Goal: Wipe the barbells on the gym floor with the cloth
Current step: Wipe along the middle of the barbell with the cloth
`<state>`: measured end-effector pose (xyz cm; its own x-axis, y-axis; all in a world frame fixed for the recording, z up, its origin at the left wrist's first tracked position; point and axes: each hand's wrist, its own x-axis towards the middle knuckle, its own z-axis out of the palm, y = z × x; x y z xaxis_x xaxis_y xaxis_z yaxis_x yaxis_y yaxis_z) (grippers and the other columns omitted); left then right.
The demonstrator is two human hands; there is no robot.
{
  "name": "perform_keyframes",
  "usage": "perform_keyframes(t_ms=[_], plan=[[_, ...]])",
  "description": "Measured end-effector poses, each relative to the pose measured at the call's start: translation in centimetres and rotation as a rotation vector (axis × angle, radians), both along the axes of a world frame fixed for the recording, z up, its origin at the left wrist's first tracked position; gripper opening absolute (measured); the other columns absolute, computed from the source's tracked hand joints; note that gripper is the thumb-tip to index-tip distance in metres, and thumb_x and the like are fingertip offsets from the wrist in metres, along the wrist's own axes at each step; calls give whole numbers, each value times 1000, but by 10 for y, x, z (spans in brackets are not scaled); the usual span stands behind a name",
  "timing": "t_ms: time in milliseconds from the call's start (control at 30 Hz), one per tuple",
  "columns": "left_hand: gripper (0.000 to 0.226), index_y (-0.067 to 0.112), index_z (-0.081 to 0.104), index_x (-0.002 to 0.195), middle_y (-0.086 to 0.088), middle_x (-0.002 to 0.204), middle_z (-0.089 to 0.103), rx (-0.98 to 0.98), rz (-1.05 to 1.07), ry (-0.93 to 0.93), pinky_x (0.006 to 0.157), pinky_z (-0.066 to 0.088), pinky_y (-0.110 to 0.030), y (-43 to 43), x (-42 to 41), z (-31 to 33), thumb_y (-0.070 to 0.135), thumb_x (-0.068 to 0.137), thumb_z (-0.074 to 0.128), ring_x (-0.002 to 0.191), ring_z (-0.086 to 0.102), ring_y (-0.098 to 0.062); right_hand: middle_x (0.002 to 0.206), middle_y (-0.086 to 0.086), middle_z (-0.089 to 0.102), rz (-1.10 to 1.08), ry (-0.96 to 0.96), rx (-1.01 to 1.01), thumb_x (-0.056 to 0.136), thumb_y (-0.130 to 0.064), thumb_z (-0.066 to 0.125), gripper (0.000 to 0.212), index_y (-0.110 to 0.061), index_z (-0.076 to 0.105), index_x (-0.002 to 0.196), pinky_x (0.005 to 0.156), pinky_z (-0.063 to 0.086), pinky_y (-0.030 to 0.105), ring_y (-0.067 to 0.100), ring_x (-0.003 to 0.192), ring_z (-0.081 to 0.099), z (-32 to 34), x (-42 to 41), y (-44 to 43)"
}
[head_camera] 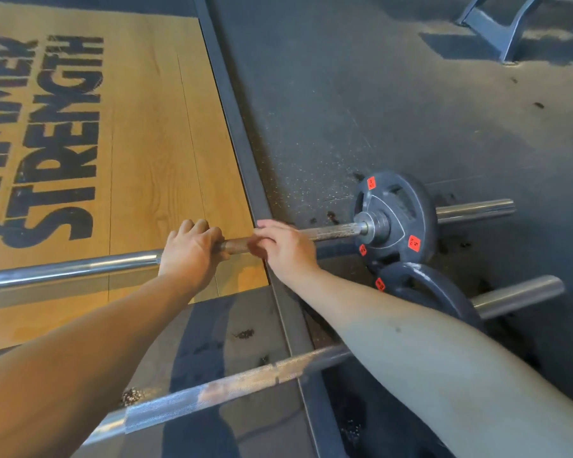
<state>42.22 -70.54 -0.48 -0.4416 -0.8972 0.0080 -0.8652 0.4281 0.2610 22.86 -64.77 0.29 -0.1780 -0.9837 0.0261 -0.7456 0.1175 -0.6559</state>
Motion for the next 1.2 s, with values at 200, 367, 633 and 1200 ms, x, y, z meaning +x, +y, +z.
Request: perform_keyframes(t_ms=[200,367,633,1200], plan=[[42,28,62,136,0,125,59,5,-21,14,93,40,-37,1,23,14,47,98,61,116,47,-25,136,-13,64,-350,14,36,100,-20,61,25,-24,75,120,112,37,32,14,127,56,4,-96,19],[35,24,76,110,-1,113,66,-37,118,-20,89,41,-42,-5,95,16,52,92,65,109,54,-28,134,-3,67,-518,18,-66,99,-13,60,25,-14,75,119,112,37,33,20,128,57,-5,-49,12],[25,22,80,104,0,99,64,19,131,27,85,44,-41,-12,92,16,41,90,72,98,53,-26,125,2,71,94,59,-67,96,-5,63,21,-9,79,109,102,48,41,26,116,61,-14,96,-23],[27,18,75,105,-4,103,60,-18,131,43,85,41,-40,-8,92,8,40,95,65,100,48,-27,115,-6,71,304,168,34,96,-9,61,20,-18,78,102,90,50,44,25,105,59,2,112,-43]])
